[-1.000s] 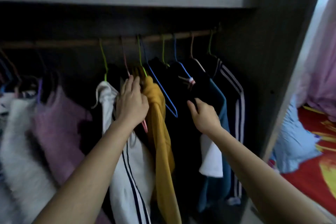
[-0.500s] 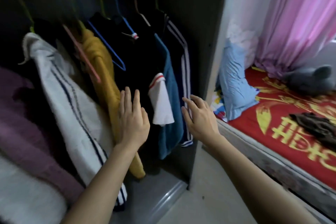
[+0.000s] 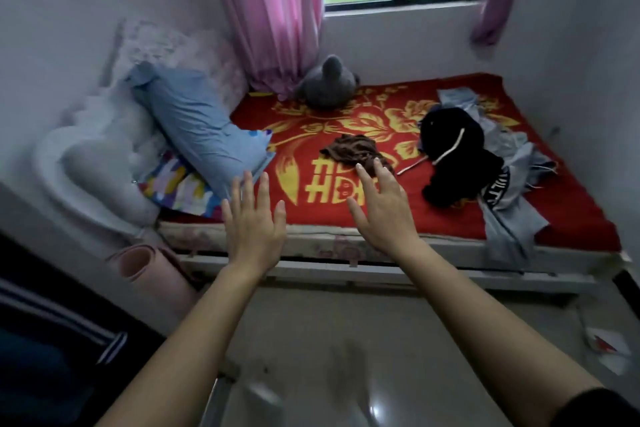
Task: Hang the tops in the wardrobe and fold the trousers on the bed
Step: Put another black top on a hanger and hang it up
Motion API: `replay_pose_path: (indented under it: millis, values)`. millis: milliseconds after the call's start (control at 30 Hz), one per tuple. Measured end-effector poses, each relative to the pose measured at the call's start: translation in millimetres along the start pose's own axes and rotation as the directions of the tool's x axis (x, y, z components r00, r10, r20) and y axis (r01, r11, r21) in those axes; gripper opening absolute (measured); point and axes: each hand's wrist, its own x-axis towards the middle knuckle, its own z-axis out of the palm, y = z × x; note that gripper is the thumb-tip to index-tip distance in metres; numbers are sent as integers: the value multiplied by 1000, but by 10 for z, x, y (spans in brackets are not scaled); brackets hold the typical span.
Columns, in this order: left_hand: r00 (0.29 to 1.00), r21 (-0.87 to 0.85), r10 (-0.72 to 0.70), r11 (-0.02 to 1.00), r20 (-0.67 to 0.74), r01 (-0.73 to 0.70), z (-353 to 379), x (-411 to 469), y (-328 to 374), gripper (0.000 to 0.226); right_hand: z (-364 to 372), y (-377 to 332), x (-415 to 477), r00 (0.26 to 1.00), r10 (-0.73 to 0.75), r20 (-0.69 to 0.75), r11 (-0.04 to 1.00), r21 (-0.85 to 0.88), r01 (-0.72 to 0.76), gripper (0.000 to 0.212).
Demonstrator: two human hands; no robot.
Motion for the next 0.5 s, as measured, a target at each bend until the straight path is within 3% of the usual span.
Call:
replay_pose_path:
  millis: [233,500]
  values:
    - [979,-15,196,981,61,-195,656,1097,1010,61,-256,1194,535,972,229,-58,973,-25,-230,65]
    - [955,-13,232,972,182,-234,1572,2437,715,61,508,1464,1770,955,291,62,955,-72,-286,68]
